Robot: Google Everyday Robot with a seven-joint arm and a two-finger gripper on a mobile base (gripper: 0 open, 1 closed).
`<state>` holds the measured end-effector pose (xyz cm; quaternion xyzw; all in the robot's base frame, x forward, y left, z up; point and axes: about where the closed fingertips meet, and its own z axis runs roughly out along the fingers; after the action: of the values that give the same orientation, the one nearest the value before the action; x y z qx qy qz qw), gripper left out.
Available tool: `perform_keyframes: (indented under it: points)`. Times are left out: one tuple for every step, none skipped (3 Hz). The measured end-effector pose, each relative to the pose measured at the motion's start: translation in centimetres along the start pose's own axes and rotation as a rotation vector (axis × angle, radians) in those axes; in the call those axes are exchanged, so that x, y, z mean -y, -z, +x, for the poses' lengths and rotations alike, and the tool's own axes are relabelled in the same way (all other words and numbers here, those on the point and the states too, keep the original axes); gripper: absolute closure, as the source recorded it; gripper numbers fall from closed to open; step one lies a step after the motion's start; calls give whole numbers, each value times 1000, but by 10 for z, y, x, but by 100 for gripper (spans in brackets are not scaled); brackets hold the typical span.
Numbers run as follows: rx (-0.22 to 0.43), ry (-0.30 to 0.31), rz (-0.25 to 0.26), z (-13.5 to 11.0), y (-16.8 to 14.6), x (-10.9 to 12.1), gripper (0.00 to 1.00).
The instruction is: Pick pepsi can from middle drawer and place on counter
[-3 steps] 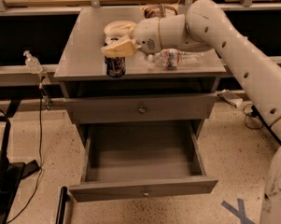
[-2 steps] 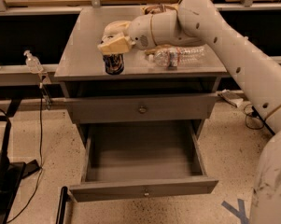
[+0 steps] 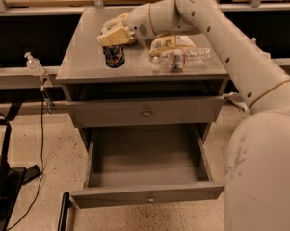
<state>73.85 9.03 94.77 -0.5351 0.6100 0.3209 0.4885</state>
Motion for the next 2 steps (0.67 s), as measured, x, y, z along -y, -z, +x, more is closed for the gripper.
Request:
perform_keyframes:
  points:
    - [38,-22,-25,-1,-8,9,100]
    - [68,-46,-26,2,-13,15,85]
